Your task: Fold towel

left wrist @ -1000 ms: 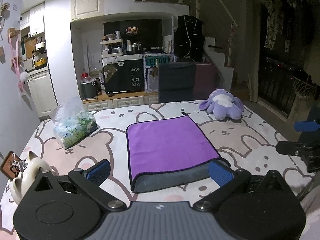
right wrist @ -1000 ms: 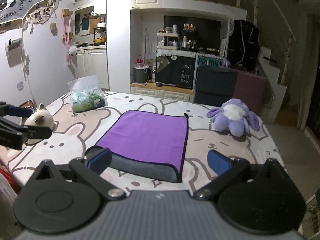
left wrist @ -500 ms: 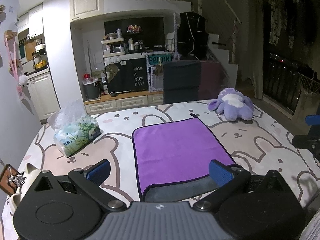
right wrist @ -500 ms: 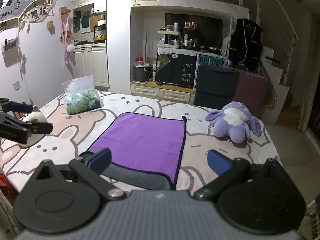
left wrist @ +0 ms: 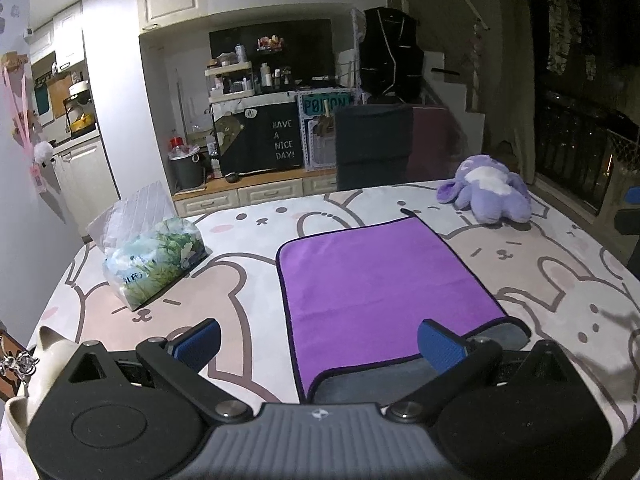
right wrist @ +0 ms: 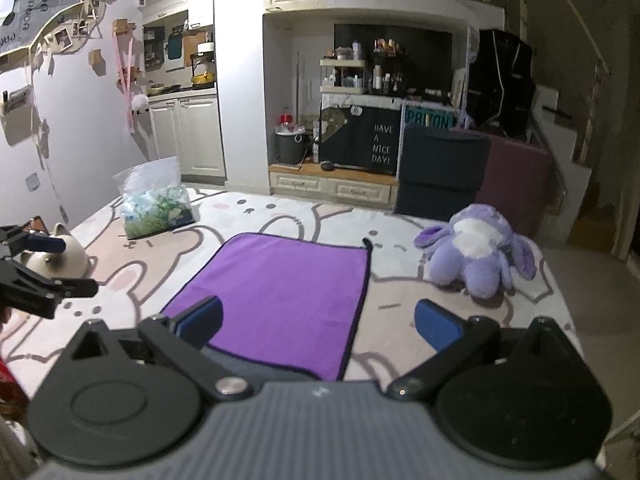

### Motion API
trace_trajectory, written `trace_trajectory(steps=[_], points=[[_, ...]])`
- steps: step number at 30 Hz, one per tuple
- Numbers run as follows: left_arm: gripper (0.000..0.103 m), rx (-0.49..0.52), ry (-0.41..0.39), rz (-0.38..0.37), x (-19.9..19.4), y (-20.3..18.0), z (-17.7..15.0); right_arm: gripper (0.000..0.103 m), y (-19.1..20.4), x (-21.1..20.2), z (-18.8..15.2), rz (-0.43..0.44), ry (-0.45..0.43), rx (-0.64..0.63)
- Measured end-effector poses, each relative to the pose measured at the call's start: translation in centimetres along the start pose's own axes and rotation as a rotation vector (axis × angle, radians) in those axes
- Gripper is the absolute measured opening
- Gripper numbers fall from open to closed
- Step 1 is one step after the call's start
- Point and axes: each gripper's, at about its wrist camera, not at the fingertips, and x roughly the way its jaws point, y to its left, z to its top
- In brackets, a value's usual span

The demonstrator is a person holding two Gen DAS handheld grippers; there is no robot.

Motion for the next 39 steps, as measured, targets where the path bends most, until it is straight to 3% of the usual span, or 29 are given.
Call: trace_trajectory(steps=[17,22,30,39], points=[[0.099,0.025,0.101,-0.029,5.4,1.1,-3.4,0.103,0.5,6.6,-4.3,-0.043,0.066,-0.014],[0.099,0.038,0.127,-0.034,6.6,1.2,-4.2,0.103,-0.3,8.2,-5.3,-0.007,0.082,-0.012],[0.100,0.033,0.196,-0.142,8.7,1.5,-4.6,0.103,-1.2,10.4,-6.5,0.041,0.112,0.028],[0.100,0.004,0.222,-0.215,10.9,1.9,-5.1,0.103,-0.8,13.0,-7.3,0.066,0.181,0.006]])
